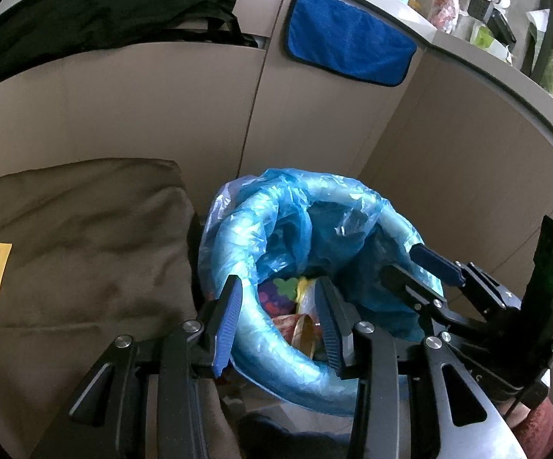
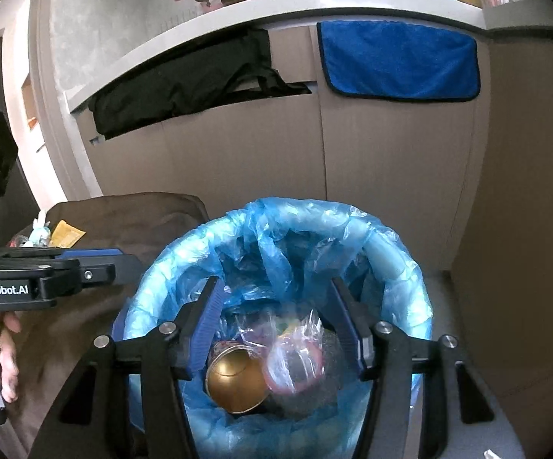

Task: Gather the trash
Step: 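Move both tools back over the trash pile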

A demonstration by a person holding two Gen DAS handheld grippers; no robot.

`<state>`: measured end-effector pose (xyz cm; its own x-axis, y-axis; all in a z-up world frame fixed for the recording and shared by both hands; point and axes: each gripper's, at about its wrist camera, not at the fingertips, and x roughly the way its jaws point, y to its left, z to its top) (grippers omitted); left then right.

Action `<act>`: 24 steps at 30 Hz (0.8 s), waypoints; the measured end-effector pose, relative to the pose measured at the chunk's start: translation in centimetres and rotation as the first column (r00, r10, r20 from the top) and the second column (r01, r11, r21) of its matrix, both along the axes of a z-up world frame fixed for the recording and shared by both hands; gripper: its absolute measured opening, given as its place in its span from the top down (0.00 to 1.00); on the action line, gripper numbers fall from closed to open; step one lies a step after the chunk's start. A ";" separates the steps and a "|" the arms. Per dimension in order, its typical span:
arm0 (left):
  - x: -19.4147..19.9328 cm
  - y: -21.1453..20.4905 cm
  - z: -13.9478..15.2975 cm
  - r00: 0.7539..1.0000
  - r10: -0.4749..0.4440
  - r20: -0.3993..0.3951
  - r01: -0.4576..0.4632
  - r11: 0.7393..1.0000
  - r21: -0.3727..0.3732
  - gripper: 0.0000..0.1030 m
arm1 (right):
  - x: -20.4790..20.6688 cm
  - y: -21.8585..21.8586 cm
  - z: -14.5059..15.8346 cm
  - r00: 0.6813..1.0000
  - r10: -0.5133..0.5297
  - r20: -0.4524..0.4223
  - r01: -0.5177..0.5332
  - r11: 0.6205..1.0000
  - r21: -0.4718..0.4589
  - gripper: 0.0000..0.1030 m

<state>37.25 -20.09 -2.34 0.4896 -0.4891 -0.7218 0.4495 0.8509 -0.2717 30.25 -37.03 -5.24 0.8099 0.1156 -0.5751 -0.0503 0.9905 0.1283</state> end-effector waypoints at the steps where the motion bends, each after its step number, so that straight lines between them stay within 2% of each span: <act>1: -0.1 0.2 0.0 1.000 0.001 0.004 -0.001 1.000 0.003 0.61 | 0.0 0.0 0.1 1.000 -0.001 -0.001 0.001 1.000 -0.006 0.49; 7: -0.6 3.4 0.8 0.997 0.040 0.059 -0.041 0.999 0.014 0.61 | 0.3 1.9 0.9 0.999 0.028 -0.023 -0.029 0.999 -0.046 0.49; 10: -1.2 6.6 1.1 0.993 0.076 0.093 -0.081 0.996 0.047 0.59 | 0.7 4.1 1.6 0.998 0.054 -0.037 -0.056 0.997 -0.056 0.49; 12: -1.8 9.7 1.2 0.986 0.116 0.118 -0.124 0.990 0.062 0.53 | 1.3 6.4 2.3 0.995 0.092 -0.044 -0.095 0.994 -0.062 0.49; 14: -2.2 12.7 1.2 0.978 0.156 0.137 -0.167 0.983 0.071 0.52 | 1.8 9.0 2.7 0.989 0.137 -0.052 -0.141 0.987 -0.073 0.49; 19: -3.2 21.5 0.9 0.949 0.278 0.150 -0.294 0.951 0.094 0.52 | 3.2 16.1 3.5 0.968 0.245 -0.059 -0.250 0.961 -0.117 0.48; 24: -4.7 29.6 0.5 0.910 0.390 0.144 -0.403 0.912 0.076 0.52 | 4.4 23.7 3.4 0.944 0.320 -0.082 -0.330 0.926 -0.183 0.49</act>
